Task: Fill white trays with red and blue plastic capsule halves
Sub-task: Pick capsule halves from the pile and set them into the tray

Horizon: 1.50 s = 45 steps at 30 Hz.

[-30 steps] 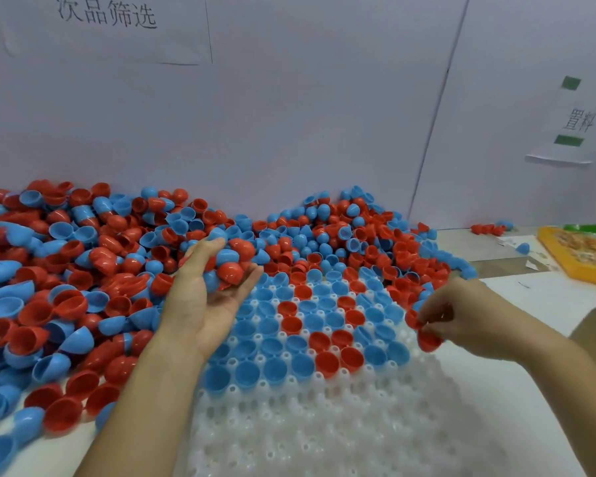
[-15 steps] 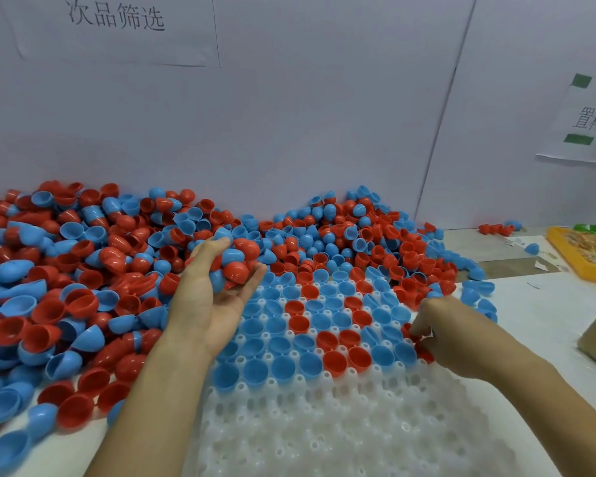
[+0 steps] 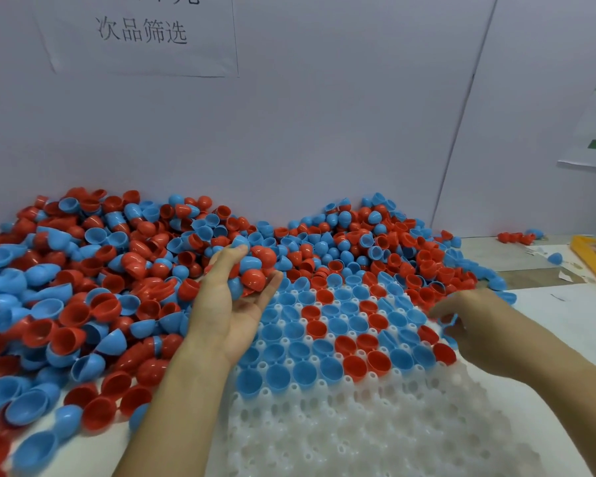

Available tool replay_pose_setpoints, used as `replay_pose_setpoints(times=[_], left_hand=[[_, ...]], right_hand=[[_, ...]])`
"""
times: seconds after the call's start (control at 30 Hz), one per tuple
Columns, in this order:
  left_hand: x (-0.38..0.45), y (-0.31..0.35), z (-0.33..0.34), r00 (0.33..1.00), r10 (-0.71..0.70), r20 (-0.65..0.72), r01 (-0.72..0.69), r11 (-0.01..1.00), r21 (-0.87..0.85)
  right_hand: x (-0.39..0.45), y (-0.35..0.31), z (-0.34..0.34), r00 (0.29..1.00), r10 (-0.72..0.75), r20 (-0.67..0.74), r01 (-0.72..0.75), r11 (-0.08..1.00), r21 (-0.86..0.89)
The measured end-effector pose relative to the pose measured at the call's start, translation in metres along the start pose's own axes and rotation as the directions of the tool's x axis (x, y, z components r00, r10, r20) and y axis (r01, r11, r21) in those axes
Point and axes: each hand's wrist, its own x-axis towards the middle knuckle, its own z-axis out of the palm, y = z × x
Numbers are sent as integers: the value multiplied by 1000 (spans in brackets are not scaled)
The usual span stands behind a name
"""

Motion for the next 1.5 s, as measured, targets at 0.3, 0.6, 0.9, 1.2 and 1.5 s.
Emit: replay_pose_setpoints(times=[0.3, 0.6, 0.9, 1.2, 1.5], left_hand=[[1, 3, -2, 999, 30, -24, -30, 999, 22], [3, 0, -3, 997, 13, 75, -23, 990, 137], [2, -4, -1, 1000, -19, 20, 21, 995, -94], [9, -10, -2, 997, -22, -71, 30, 993, 110], [10, -4, -1, 994, -37, -101, 21, 986, -163]], right_hand=[[24, -145, -29, 894, -388, -223, 447, 744, 496], [45, -191, 27, 809, -63, -584, 558, 395, 730], [49, -182, 23, 782, 210, -587, 489, 378, 786], [49, -174, 19, 831, 112, -545, 467, 393, 792], [45, -176, 16, 808, 45, -588, 538, 352, 766]])
